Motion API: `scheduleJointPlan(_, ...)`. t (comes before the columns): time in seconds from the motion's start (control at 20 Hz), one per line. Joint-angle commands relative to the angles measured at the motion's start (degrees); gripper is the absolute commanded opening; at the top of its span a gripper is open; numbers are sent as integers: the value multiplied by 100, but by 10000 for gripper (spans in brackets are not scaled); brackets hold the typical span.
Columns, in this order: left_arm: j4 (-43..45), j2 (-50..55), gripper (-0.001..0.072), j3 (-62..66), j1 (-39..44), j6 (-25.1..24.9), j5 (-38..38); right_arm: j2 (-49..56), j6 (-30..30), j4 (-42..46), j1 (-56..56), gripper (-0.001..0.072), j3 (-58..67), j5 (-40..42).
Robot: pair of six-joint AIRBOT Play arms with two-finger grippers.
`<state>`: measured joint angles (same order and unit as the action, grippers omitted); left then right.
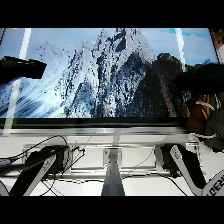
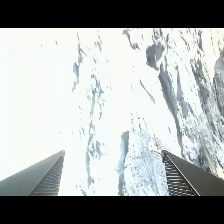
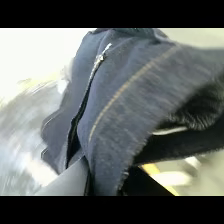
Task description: Fold the clothes and pants, and hang the long-sleeved shirts on hangers.
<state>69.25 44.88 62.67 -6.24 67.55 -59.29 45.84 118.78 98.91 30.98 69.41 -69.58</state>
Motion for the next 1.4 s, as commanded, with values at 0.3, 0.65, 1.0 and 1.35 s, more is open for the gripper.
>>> scheduleJointPlan(0.3,15,-105,671,7,-37,2,9,-352,1108,116,1263,503,-9,-1126)
scheduleJointPlan(0.65,17,-103,671,7,-37,2,9,0,-1058,-1252,721,74,-13,-546)
scheduleJointPlan(1.0,15,-103,671,7,-37,0,9,778,-3366,-2503,-2090,36,-13,188)
scheduleJointPlan(1.35,15,-103,671,4,-37,0,9,1255,-4105,-1672,-4017,38,-13,120)
